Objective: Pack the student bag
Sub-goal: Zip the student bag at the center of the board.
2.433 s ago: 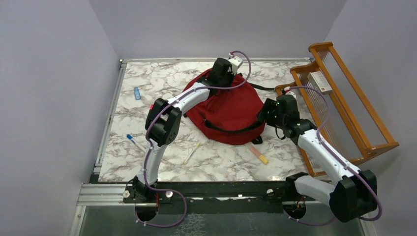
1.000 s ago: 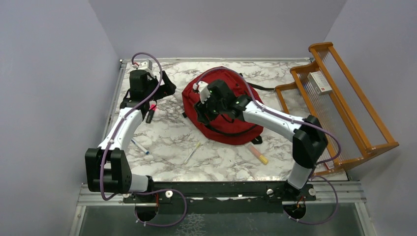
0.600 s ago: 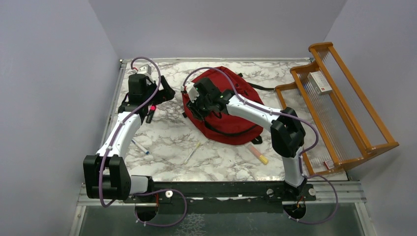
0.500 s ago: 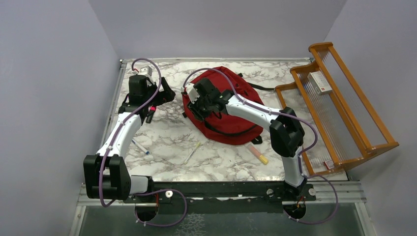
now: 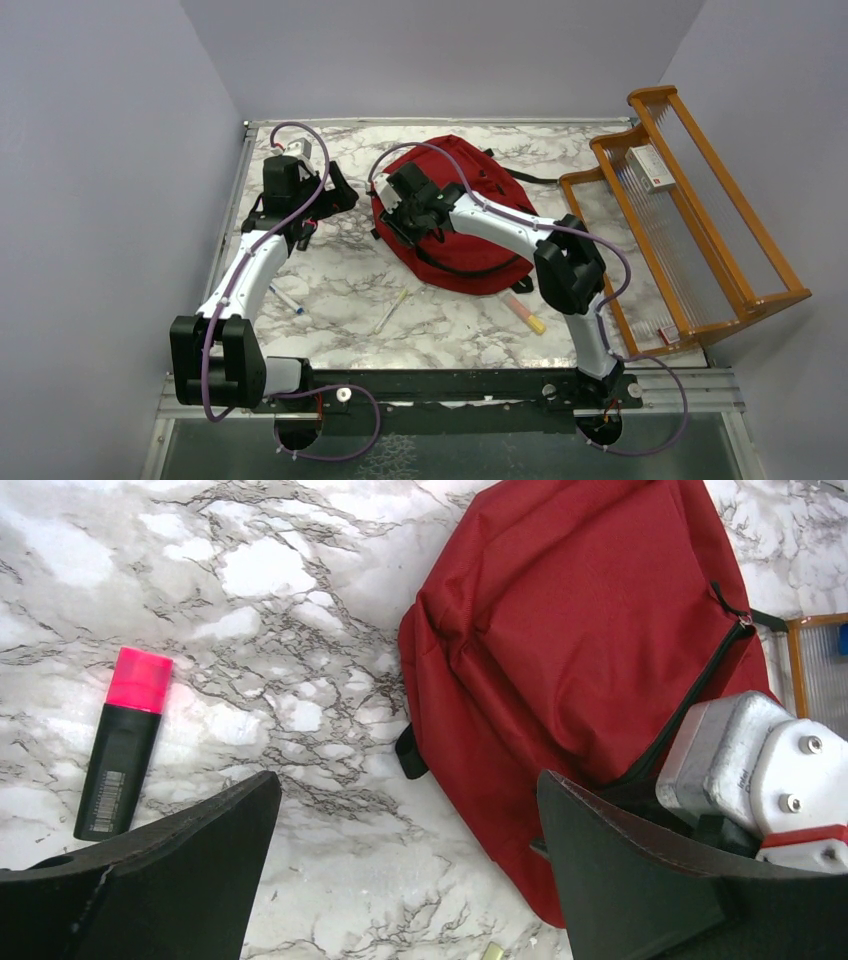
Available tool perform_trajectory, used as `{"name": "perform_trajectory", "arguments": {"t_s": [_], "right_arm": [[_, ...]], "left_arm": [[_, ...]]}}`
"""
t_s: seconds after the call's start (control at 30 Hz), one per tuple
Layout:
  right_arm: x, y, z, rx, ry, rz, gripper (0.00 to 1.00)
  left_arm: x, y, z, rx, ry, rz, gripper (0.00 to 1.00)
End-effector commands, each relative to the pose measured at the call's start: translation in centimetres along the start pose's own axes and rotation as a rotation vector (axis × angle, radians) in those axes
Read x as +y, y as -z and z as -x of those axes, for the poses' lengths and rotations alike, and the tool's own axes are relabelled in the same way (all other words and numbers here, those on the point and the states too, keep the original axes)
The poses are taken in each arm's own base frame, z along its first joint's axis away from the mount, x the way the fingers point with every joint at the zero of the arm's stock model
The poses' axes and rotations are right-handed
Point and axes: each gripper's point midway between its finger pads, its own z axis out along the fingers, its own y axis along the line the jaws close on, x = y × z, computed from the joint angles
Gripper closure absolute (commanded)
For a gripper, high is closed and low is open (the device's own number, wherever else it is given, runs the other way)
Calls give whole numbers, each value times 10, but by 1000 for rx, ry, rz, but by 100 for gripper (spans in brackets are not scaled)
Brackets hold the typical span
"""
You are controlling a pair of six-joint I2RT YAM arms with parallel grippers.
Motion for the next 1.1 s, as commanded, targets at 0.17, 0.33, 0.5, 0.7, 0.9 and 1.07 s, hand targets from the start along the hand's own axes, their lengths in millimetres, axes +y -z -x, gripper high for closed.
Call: {"name": "perform_trajectory", "arguments": {"t_s": [0.17, 0.33, 0.5, 0.7, 0.9, 1.07], "right_arm": [[-12, -11, 0, 27, 2, -81, 63], [-14, -21, -8, 58, 3, -93, 65], [-16, -25, -9, 66, 1, -104, 70], [-15, -21, -5, 44, -8, -99, 89], [-1, -5, 13, -56, -25, -29, 99], [23, 18, 36, -177, -34, 104, 100]], "left_arm": [[-8, 9, 1, -17, -3, -50, 1], [-10, 8, 0, -14, 0, -58, 1], [-9, 8, 0, -11, 1, -57, 1], [-6, 8, -3, -9, 2, -44, 1], [-4, 7, -4, -6, 6, -35, 1], [-12, 9, -5, -3, -21, -82, 1]]}}
